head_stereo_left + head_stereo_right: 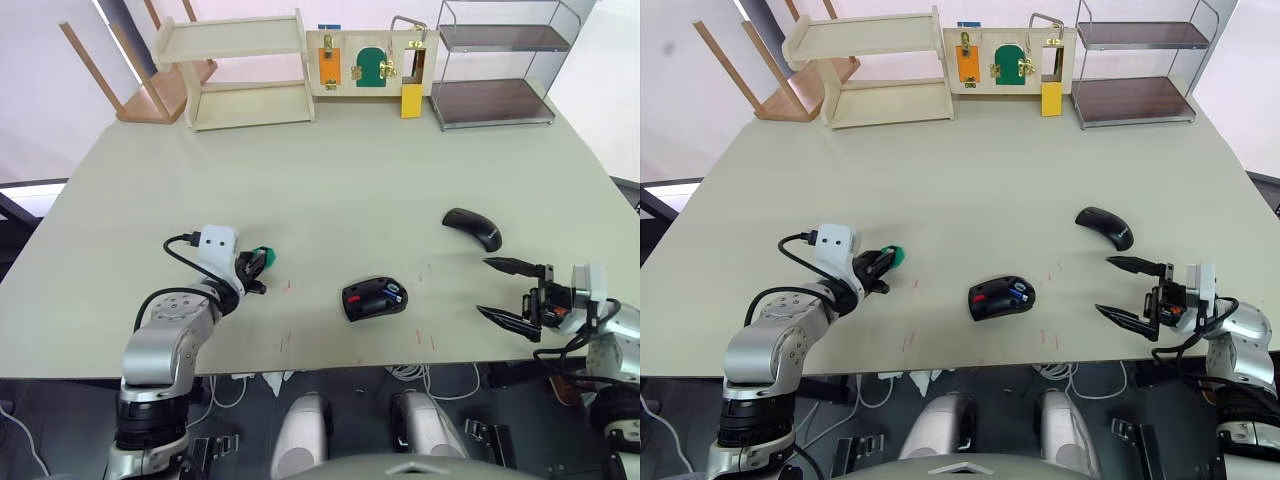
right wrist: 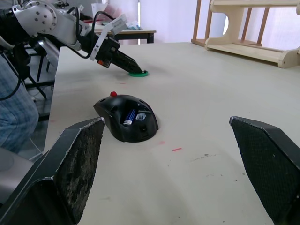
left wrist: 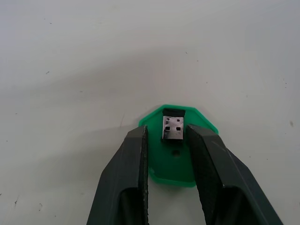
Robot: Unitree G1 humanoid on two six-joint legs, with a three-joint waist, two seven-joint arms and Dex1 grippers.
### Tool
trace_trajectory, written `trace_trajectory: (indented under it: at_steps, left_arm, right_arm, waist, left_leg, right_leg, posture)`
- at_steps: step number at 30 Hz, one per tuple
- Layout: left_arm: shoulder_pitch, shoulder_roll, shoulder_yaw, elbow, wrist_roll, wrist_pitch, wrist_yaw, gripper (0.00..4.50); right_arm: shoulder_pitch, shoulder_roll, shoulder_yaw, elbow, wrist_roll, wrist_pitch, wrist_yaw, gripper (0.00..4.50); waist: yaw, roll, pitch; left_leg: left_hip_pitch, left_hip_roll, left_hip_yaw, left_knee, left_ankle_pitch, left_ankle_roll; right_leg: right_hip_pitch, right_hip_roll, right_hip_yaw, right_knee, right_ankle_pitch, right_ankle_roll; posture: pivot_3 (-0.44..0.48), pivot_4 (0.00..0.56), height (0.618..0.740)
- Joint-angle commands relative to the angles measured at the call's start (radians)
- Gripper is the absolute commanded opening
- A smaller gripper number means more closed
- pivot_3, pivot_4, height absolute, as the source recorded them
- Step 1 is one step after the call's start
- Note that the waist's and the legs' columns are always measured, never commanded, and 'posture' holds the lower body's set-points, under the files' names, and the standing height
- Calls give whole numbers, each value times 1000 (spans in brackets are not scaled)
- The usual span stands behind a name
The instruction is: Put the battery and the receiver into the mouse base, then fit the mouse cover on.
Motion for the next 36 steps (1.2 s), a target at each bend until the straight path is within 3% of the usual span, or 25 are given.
trace_trajectory:
  at_steps: [1,3,6,7,21,28,36]
  left_arm:
    - [3,1,-5,-4,-2,5,-6,1390]
    - [4,1,-5,-5,-3,4,-7,1390]
    - [7,2,-7,-7,-3,7,-9,159]
    - [7,2,-7,-6,-2,7,-8,69]
    - [15,39,1,-21,-1,-21,-47,69]
    - [30,135,30,-72,-43,-24,-151,69]
    - [0,306,-1,-71,-74,-70,-336,69]
  right_arm:
    - [8,-3,-29,-36,12,-12,2,4500]
    - [10,-3,-29,-38,13,-12,2,4500]
    - [8,-2,-28,-38,11,-13,0,4500]
    - [8,-1,-27,-39,11,-13,0,4500]
    - [5,5,-24,-45,21,-9,13,4500]
    - [22,-7,-7,-73,47,-6,28,4500]
    - [31,-11,-7,-94,53,25,23,4500]
  waist:
    - [0,0,0]
    - [0,0,0]
    - [0,0,0]
    - [0,0,0]
    - [0,0,0]
    - [0,0,1]
    - [0,-1,3]
  left_leg:
    - [0,0,0,0,0,0]
    - [0,0,0,0,0,0]
    - [0,0,0,0,0,0]
    - [0,0,0,0,0,0]
    - [0,0,0,0,0,0]
    - [0,0,0,0,0,0]
    - [-1,0,1,-1,0,0]
  right_leg:
    - [0,0,0,0,0,0]
    - [0,0,0,0,0,0]
    - [0,0,0,0,0,0]
    - [0,0,0,0,0,0]
    - [0,0,0,0,0,0]
    - [-1,0,0,0,0,0]
    - [-1,-1,0,-1,0,0]
  posture:
    - [0,150,740]
    - [0,150,740]
    - [0,150,740]
    - [0,150,740]
    - [0,150,740]
    - [0,150,740]
    - [0,150,740]
